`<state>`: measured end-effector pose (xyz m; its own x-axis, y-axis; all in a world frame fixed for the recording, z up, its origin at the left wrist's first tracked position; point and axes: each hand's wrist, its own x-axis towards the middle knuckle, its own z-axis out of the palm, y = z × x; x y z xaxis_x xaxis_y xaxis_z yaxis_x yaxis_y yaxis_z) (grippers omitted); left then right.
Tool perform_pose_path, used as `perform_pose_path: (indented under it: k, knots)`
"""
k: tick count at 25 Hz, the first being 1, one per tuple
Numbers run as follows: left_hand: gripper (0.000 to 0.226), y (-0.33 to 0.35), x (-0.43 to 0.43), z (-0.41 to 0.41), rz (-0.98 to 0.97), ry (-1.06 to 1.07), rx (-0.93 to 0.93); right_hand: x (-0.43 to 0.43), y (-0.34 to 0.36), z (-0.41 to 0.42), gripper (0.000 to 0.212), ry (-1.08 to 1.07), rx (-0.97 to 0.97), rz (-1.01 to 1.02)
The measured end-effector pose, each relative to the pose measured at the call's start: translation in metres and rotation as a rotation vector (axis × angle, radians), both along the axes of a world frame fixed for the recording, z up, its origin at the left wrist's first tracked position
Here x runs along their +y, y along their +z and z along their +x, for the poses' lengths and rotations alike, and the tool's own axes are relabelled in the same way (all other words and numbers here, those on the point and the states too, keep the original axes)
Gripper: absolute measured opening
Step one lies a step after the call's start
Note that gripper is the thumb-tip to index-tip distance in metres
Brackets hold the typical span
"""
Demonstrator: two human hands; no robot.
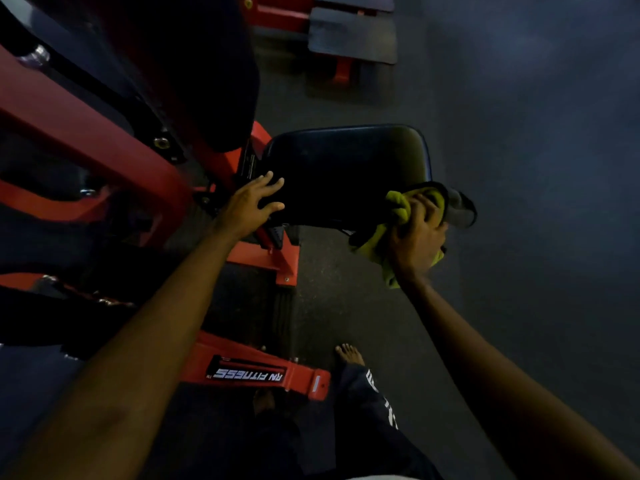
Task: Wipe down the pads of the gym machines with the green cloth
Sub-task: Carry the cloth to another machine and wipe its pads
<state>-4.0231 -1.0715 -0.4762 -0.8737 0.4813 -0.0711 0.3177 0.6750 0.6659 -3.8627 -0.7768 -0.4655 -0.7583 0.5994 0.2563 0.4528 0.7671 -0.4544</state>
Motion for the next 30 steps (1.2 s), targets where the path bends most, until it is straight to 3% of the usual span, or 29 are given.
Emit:
perform_pose_path:
  k: [3, 6, 8, 13, 19, 25, 30]
  knots:
    - [0.055, 0.002, -0.010, -0.010, 0.017, -0.069, -0.022, -0.061, -0.015, 0.004, 0.045, 0.011, -0.037, 0.060]
    - [0.052, 0.001, -0.017, -0.018, 0.046, -0.110, -0.016, -0.105, -0.021, -0.016, 0.056, -0.001, -0.050, -0.023]
    - [0.059, 0.000, -0.020, -0.024, 0.064, -0.127, -0.006, -0.127, -0.034, -0.026, 0.055, 0.114, -0.116, 0.018]
    - [0.063, -0.002, -0.024, -0.027, 0.105, -0.133, -0.035, -0.119, -0.046, -0.021, 0.057, 0.257, -0.210, 0.136]
    - [0.053, 0.004, -0.022, -0.026, 0.147, -0.088, -0.147, -0.112, -0.043, -0.019, 0.052, -0.050, -0.013, 0.092]
    - [0.049, -0.003, -0.030, -0.023, 0.226, -0.141, -0.180, -0.140, -0.026, -0.054, 0.053, 0.345, -0.227, 0.233]
    - [0.050, -0.001, -0.030, -0.022, 0.220, -0.113, -0.238, -0.109, 0.007, -0.076, 0.050, 0.096, -0.203, 0.152]
